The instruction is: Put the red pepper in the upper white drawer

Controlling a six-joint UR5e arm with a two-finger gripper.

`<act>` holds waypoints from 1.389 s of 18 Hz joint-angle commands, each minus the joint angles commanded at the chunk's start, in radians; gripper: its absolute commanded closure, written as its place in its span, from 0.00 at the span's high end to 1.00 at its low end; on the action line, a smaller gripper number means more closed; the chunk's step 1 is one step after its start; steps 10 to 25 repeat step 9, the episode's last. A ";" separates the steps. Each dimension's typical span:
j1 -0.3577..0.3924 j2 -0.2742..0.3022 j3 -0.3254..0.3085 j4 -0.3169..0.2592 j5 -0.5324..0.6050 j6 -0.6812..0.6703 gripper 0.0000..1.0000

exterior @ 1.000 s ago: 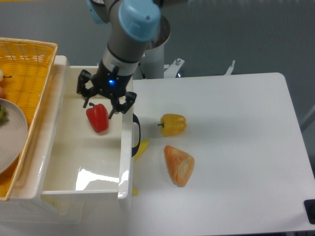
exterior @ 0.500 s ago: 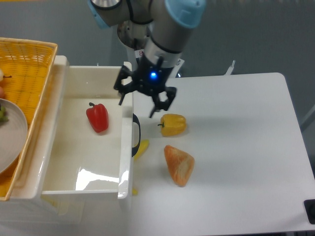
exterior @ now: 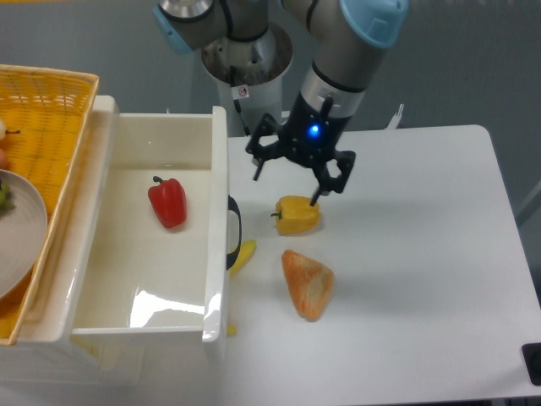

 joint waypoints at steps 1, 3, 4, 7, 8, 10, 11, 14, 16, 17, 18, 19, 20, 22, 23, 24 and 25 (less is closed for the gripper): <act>-0.002 -0.003 0.000 0.023 0.002 0.002 1.00; -0.003 -0.017 0.011 0.049 0.005 0.012 1.00; -0.003 -0.018 0.020 0.051 0.015 0.032 1.00; -0.008 -0.023 0.038 0.048 0.064 0.075 1.00; -0.009 -0.025 0.038 0.048 0.066 0.075 1.00; -0.009 -0.025 0.038 0.048 0.068 0.075 1.00; -0.009 -0.025 0.038 0.048 0.068 0.075 1.00; -0.009 -0.025 0.038 0.048 0.068 0.075 1.00; -0.009 -0.025 0.038 0.048 0.068 0.075 1.00; -0.009 -0.025 0.038 0.048 0.068 0.075 1.00; -0.009 -0.025 0.038 0.048 0.068 0.075 1.00; -0.009 -0.025 0.038 0.048 0.068 0.075 1.00; -0.009 -0.025 0.038 0.048 0.068 0.075 1.00; -0.009 -0.025 0.038 0.048 0.068 0.075 1.00; -0.009 -0.025 0.038 0.048 0.068 0.075 1.00; -0.009 -0.025 0.038 0.048 0.068 0.075 1.00; -0.009 -0.025 0.038 0.048 0.068 0.075 1.00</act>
